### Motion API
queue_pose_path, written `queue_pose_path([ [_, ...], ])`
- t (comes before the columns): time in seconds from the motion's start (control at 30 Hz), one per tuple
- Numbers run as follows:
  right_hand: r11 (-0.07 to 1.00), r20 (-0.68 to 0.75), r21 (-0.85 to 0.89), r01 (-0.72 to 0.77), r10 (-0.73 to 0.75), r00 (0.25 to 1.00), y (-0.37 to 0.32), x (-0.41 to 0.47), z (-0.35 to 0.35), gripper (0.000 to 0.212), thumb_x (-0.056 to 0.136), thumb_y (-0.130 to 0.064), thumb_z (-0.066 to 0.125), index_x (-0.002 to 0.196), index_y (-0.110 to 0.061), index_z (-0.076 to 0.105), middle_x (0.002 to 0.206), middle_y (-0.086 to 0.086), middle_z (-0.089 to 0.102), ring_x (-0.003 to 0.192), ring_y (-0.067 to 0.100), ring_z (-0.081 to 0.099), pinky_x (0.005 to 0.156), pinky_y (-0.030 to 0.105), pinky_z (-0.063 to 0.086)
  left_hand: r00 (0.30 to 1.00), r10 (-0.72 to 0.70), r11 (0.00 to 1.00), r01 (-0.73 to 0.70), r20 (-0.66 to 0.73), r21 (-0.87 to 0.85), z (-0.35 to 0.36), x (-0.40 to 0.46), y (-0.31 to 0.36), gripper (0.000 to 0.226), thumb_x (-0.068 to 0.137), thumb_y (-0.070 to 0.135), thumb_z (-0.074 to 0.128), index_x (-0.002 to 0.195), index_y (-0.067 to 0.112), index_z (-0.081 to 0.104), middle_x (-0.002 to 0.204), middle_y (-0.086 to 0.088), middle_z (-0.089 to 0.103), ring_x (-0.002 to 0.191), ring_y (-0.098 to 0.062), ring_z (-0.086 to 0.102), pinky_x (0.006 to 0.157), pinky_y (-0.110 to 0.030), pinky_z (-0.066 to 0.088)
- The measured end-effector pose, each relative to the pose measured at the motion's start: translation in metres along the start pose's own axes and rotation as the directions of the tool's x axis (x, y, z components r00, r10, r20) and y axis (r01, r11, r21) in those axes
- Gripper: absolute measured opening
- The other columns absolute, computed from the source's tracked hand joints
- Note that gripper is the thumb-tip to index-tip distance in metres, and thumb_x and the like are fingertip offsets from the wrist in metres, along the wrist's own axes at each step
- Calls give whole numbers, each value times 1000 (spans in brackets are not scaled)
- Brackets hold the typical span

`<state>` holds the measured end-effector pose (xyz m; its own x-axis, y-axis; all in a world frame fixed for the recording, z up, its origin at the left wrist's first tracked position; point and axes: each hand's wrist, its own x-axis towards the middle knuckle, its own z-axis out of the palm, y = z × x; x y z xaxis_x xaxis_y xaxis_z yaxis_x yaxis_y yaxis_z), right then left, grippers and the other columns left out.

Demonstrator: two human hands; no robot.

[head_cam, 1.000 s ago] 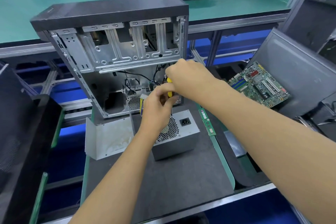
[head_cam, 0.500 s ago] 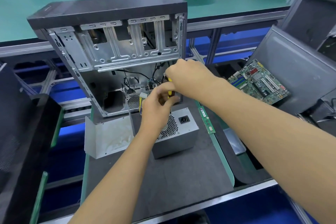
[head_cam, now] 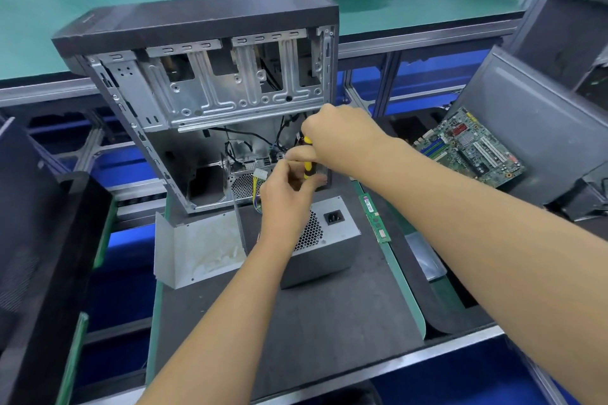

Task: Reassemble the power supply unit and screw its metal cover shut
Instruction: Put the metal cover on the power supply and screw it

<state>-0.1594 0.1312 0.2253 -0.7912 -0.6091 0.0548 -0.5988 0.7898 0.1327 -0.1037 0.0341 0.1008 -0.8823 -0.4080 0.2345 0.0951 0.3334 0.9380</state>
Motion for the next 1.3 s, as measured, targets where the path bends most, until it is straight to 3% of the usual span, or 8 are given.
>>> queue_pose_path([
  [0.17,948,134,301,106,-153,979,-3,2,-3,33,93,-22,61,123,-34,56,116,0,56,102,22,54,75,38,49,996,6,1000,-6,91,4,-13,1,-8,4,93,14,65,91,16,62,77,16,71,79,-8,67,75,-31,52],
  [0.27,972,106,214,101,-125,986,-4,4,-3,27,92,-14,58,115,-27,58,102,0,57,91,23,55,72,37,51,980,43,997,-53,193,49,-18,2,-5,10,98,11,56,101,17,64,85,19,71,85,4,67,80,-23,51],
  [0.43,994,2,82,67,-68,998,-8,-1,-4,31,100,-40,47,88,-12,47,70,0,27,72,29,42,54,32,28,993,-16,999,19,115,-28,-15,7,9,25,75,28,81,86,36,60,80,6,66,73,-13,58,67,-31,49],
  [0.57,999,12,-47,10,-10,1000,-14,-2,-6,46,99,-51,44,75,-12,42,68,2,29,63,25,41,57,34,28,999,31,999,-30,35,-21,-10,7,13,32,76,19,81,74,41,59,68,3,51,61,-9,43,60,-31,39],
  [0.73,969,133,211,128,-159,978,-6,-1,-14,27,93,-28,63,119,-29,58,103,-2,45,93,25,52,72,38,46,991,42,999,-44,124,13,-17,11,5,22,86,15,74,77,23,56,63,10,49,61,-10,42,60,-31,37],
  [0.87,992,162,47,117,-123,979,-4,2,-15,22,94,-24,60,116,-21,61,102,5,50,93,28,56,79,42,52,969,66,996,-77,238,37,-17,11,10,12,93,11,66,101,20,68,75,5,64,71,-12,52,70,-34,45],
  [1.03,995,47,-84,51,-47,998,-3,-8,-2,41,103,-40,35,78,-10,46,67,3,29,73,28,45,60,36,32,992,-8,999,12,123,-35,-6,7,16,35,70,18,86,74,33,55,72,12,57,67,-8,51,63,-21,42],
  [1.3,947,112,292,131,-170,979,0,-5,4,16,91,-29,62,107,-27,59,98,-1,46,99,27,52,77,42,49,998,35,999,-34,57,-4,-15,5,5,23,77,23,74,71,26,53,63,7,54,62,-9,44,60,-33,41],
])
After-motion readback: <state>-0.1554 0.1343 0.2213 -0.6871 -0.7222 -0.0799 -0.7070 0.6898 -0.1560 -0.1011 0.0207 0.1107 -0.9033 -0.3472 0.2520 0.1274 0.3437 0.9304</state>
